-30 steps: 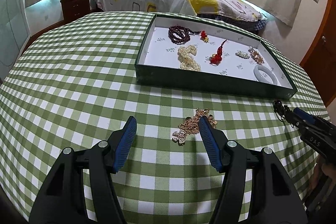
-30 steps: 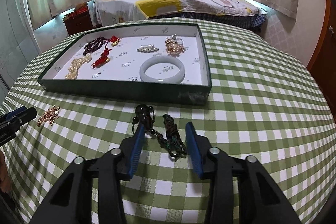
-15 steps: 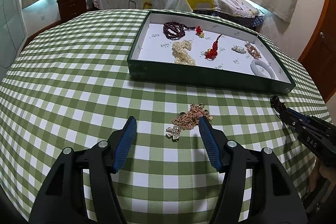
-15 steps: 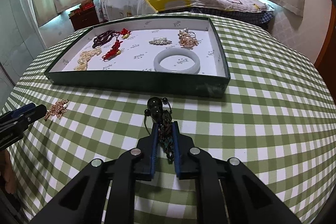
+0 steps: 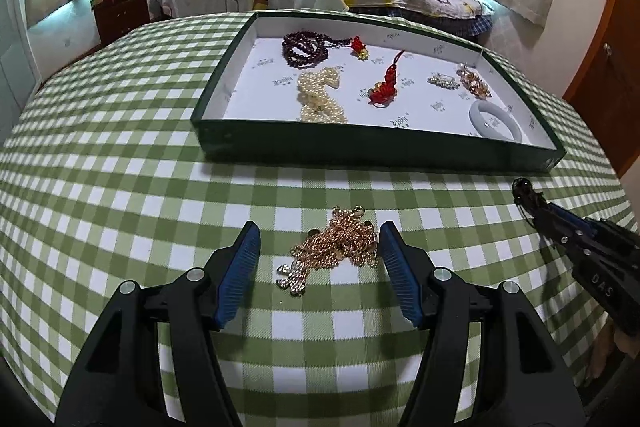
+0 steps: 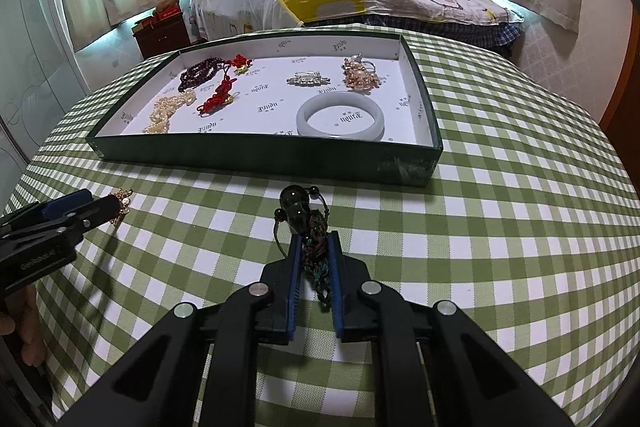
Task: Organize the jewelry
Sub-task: 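Close the right tool on the black beaded strand while the left tool closes on the gold chain, then lift and carry the gold chain and black strand over the box with both tools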
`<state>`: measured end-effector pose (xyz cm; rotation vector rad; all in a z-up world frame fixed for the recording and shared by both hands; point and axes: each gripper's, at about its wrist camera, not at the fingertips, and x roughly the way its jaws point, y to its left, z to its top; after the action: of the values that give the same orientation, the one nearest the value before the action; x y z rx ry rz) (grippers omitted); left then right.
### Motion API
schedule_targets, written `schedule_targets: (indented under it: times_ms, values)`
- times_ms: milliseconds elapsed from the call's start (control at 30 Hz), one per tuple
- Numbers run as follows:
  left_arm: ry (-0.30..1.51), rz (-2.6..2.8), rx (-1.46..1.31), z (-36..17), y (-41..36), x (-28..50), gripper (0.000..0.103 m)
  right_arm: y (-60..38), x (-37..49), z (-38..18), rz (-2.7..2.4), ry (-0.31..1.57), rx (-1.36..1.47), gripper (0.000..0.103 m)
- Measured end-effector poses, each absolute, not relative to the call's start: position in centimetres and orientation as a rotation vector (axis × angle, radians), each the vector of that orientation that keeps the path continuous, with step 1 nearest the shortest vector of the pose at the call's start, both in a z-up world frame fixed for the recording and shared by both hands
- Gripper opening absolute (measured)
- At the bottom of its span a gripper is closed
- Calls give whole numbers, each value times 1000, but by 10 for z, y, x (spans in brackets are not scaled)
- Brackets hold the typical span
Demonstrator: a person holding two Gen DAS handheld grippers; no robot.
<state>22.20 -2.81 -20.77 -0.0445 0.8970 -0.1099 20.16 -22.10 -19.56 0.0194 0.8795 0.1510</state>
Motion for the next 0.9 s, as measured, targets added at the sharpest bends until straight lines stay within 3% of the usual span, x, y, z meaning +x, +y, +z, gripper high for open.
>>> schedule_targets:
  times_ms: [100,233,367,900]
  values:
    - [894,-109,-46,-207,-27,222,51,-220,202,-195,152,877,21,13]
    - [888,-164,-45,-206,-30,221,20,-219,203,-195,155,874,23,13]
    - [874,-176,-38,-204,-32,218,11,-218,203,-195,155,872,29,13]
    - [811,-186,-72,-185,-19,204,8,-216,197,-195,161,842,55,13]
